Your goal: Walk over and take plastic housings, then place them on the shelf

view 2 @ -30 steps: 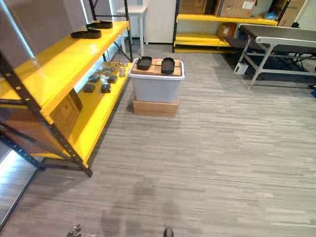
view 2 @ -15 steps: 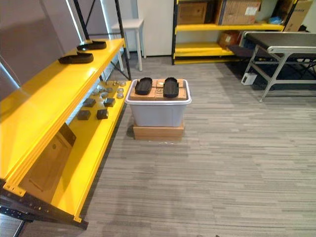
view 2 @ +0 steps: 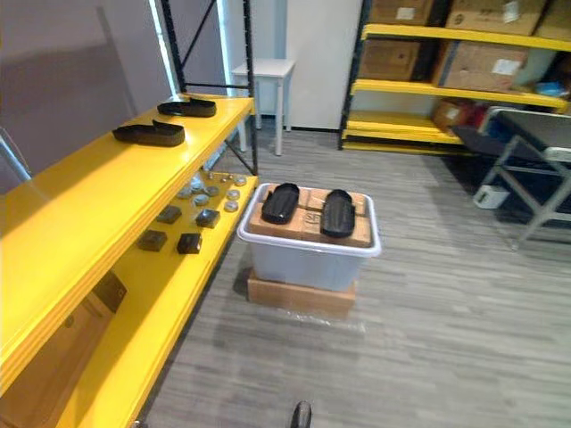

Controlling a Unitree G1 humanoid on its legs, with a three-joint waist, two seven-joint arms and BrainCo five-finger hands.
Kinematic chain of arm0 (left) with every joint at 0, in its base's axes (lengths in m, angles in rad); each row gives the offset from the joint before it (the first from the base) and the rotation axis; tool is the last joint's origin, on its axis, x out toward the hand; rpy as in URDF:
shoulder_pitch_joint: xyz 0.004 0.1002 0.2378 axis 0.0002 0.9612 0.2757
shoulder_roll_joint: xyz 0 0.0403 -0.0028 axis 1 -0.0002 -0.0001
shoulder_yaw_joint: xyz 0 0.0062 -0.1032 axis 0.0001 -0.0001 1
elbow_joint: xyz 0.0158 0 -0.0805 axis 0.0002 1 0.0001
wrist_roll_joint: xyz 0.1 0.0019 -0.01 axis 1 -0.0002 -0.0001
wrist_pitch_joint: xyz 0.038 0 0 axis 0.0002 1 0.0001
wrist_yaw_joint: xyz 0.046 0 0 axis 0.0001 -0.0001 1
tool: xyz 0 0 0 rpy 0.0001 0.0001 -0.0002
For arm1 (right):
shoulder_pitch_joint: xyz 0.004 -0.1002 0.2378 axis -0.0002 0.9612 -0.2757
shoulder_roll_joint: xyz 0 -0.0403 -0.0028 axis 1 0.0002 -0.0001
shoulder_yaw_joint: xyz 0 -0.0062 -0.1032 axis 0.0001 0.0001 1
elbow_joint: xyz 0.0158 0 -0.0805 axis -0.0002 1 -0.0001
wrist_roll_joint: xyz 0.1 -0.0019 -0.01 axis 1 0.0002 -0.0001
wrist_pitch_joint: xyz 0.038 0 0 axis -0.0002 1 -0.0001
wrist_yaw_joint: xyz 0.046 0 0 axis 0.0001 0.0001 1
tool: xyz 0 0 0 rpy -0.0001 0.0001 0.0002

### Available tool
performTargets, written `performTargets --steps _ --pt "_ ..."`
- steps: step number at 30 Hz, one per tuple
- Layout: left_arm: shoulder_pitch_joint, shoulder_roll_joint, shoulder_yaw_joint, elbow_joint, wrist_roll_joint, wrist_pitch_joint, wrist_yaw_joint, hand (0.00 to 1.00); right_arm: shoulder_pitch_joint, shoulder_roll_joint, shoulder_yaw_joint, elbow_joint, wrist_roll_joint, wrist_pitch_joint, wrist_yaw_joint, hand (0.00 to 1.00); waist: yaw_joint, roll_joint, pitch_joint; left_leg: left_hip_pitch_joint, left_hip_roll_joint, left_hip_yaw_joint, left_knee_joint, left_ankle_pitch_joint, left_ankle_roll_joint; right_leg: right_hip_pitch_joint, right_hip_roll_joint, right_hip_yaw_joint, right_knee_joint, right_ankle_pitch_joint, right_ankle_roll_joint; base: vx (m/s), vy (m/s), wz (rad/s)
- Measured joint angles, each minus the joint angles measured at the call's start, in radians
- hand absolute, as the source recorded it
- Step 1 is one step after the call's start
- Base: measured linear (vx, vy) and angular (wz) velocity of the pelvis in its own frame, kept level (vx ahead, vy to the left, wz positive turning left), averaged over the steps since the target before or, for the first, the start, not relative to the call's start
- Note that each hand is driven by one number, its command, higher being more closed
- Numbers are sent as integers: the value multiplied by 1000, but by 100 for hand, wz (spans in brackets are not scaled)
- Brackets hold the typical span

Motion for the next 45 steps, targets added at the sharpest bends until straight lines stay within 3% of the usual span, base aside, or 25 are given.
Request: performTargets --steps 1,2,3,4,5,7,10,11,12,13,14,16,18,19,20,21,23,24,25,28,29,31,38,42,45 --pt "20 -23 24 -6 0 0 -2 0 0 7 4 -29 0 2 1 0 6 30 0 -104 52 -4 267 110 -124 71 57 -13 -33 -39 -13 793 -256 1" --pt "32 -35 42 -14 0 2 -2 0 -3 11 13 -53 0 3 3 0 18 41 -1 -174 81 -1 445 171 -191 123 97 -8 -61 -57 -28 769 -221 -18" --pt "42 -38 55 -23 0 3 -2 0 -16 18 14 -62 -1 3 5 0 27 39 6 -245 107 22 611 189 -192 181 125 6 -82 -79 -37 859 -174 -46" --pt "55 -38 53 -22 0 4 -3 0 -28 17 20 -64 -8 4 5 0 53 29 15 -343 137 73 769 185 -188 283 149 35 -116 -110 -50 684 -107 -50" --pt "63 -38 47 -21 -2 4 -4 0 -34 12 21 -61 -18 4 4 0 67 25 16 -378 147 99 784 182 -181 316 151 54 -125 -119 -52 777 -84 -75" --pt "86 -36 27 -18 -6 4 -8 0 -67 -8 30 -50 -33 6 1 0 92 12 20 -484 159 171 677 133 -98 390 144 117 -174 -133 -50 520 1 -78" --pt "117 -41 13 -19 -13 4 -21 0 -131 -35 8 -45 -34 8 -3 0 116 11 28 -515 77 182 -31 136 -67 472 97 191 -236 -165 -6 536 154 -79" --pt "132 -37 -7 -17 -13 4 -21 0 -138 -45 11 -40 -37 7 -7 0 132 13 24 -499 52 134 -201 235 -79 498 83 228 -251 -188 13 521 237 -90" --pt "144 -33 -15 -16 -11 4 -19 0 -138 -50 34 -41 -44 7 -14 0 150 5 10 -479 12 97 -199 299 -63 512 65 265 -248 -217 35 659 291 -80" --pt "144 -30 -16 -16 -11 4 -18 0 -139 -50 55 -42 -50 7 -14 0 151 -6 9 -477 -17 65 -186 298 -48 518 49 275 -238 -234 49 584 236 -41" --pt "137 -22 -29 -17 -12 3 -17 0 -142 -55 93 -42 -73 7 -15 0 136 -18 7 -472 -34 64 -170 268 -13 501 25 282 -166 -266 77 568 205 -6" --pt "130 -11 -62 -18 -15 3 -17 0 -149 -57 141 -41 -80 6 -15 0 132 -14 11 -419 -26 73 -182 242 7 386 19 292 125 -302 136 511 187 -22" --pt "121 32 -103 -17 -24 5 -16 0 -163 -41 192 -41 -92 6 -15 0 119 -39 48 -295 -24 92 -203 196 31 220 -31 277 588 -287 237 434 137 -13" --pt "112 52 -124 -17 -24 5 -12 0 -158 -41 216 -43 -109 6 -15 0 113 -34 56 -230 -23 86 -215 176 33 194 -74 229 643 -311 211 497 93 25" --pt "102 60 -129 -24 -25 2 -8 0 -154 -41 240 -55 -110 6 -16 0 110 -32 55 -185 -14 80 -246 175 33 180 -101 183 591 -335 180 413 45 26" --pt "96 64 -128 -34 -28 1 -4 0 -154 -42 258 -63 -111 5 -16 0 109 -30 52 -165 -1 78 -266 174 31 169 -104 168 527 -338 176 389 -4 23" --pt "77 96 -113 -74 -44 -15 5 0 -147 -33 307 -153 -142 3 -19 0 111 -44 42 -160 35 59 -287 151 -5 107 -73 229 178 -294 174 452 -131 27" --pt "78 103 -104 -78 -44 -17 7 0 -135 -30 309 -197 -161 2 -26 0 110 -60 35 -162 26 51 -286 139 -21 95 -71 278 40 -194 176 496 -257 33" --pt "84 123 -87 -80 -43 -17 13 0 -110 -26 319 -260 -195 1 -41 0 107 -107 30 -151 -1 38 -285 115 -44 85 -84 330 -28 24 177 404 -275 26" --pt "111 74 -78 -77 -44 -20 28 0 -64 -64 330 -420 -241 -1 -59 0 109 -50 24 -129 62 19 -296 103 -59 111 -26 313 -45 -11 153 383 -275 -6" --pt "119 31 -77 -78 -45 -22 28 0 -5 -93 334 -680 -306 -22 -76 0 97 -30 17 -137 104 11 -315 101 -64 136 22 302 -142 19 132 388 -208 -9" --pt "118 26 -80 -77 -45 -23 28 0 11 -104 335 -717 -306 -49 -81 0 75 -30 17 -131 101 11 -320 101 -64 163 14 287 -169 23 137 170 -56 14" --pt "114 30 -105 -75 -62 -39 28 0 -6 -98 277 -920 -348 -70 -141 0 74 -32 34 -200 48 12 -324 102 -63 162 -42 272 -284 96 161 -23 48 12" --pt "97 40 -173 -78 -73 -41 39 0 -200 -129 219 -827 -372 -64 -245 0 84 -39 98 -255 41 11 -320 105 -59 114 -52 260 -284 118 156 -120 -23 10" --pt "54 44 -215 -84 -103 -44 59 0 -387 -184 221 -668 -382 -35 -309 0 103 -38 187 -318 39 -12 -278 107 -63 82 -54 246 -283 137 148 -168 -70 16"
